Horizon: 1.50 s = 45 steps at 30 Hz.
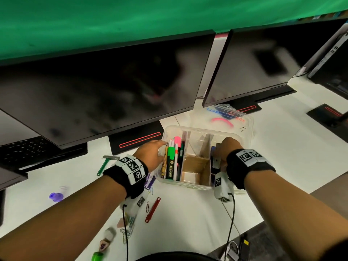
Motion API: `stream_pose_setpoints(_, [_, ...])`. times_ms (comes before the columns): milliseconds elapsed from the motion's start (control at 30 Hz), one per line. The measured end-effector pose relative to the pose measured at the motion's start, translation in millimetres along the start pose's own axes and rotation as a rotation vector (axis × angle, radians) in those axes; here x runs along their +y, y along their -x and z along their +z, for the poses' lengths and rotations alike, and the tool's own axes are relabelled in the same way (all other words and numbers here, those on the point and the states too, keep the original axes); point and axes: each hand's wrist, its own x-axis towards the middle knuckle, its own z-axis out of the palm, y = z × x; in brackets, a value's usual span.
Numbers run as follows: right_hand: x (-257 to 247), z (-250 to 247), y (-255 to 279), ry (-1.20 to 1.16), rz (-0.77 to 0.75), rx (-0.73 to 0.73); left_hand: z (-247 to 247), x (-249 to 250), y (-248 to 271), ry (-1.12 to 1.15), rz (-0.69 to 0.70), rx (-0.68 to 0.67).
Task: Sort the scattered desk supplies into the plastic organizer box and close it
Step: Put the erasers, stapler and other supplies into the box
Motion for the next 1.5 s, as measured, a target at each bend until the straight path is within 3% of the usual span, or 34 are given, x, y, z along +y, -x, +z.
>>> stream_pose_setpoints(167, [-22, -6, 8, 0.344, -0.064, -0.106, 3, -5, 2, 0.08, -0.021, 0.011])
stream_pose_setpoints(300, [-20, -6, 13, 0.353, -0.037, -0.156, 4, -7, 2, 0.089, -0.054, 0.006])
stream_pose_setpoints(500, [-20, -7, 7, 0.291, -0.07, -0.126, 4, -10, 0, 0.102, -0.055, -0.014])
stream_pose_setpoints(633, [-14, -12, 8, 0.32, -0.126, 0.026, 0, -11, 0, 0.083, -0.022, -0.044])
stream_pose_setpoints(700, [-7, -12, 16, 0.252, -0.218, 0.012, -5, -14, 3, 0.109, -0.001, -0.038])
stream_pose_setpoints(833, [8, 4, 45, 0.151, -0.499, -0.027, -11, -38, 1, 0.229, -0.068, 0.127])
stream_pose_setpoints(933, [21, 31, 56, 0.244, -0.685, -0.067, -5, -62, -7, 0.044, -0.121, 0.069])
stream_pose_setpoints(1067, [43, 68, 63, 0.381, -0.967, 0.093, 13, -84, -10, -0.179, -0.174, -0.087])
stream_pose_setpoints(1167, [61, 87, 61, 0.384, -1.048, 0.327, 30, -98, -8, -0.282, -0.161, -0.14])
stream_pose_setpoints(1233, [66, 94, 57, 0.336, -1.078, 0.407, 38, -104, -8, -0.331, -0.134, -0.158])
stream_pose_setpoints(1500, [69, 99, 52, 0.255, -1.079, 0.43, 47, -104, -10, -0.499, -0.075, -0.156])
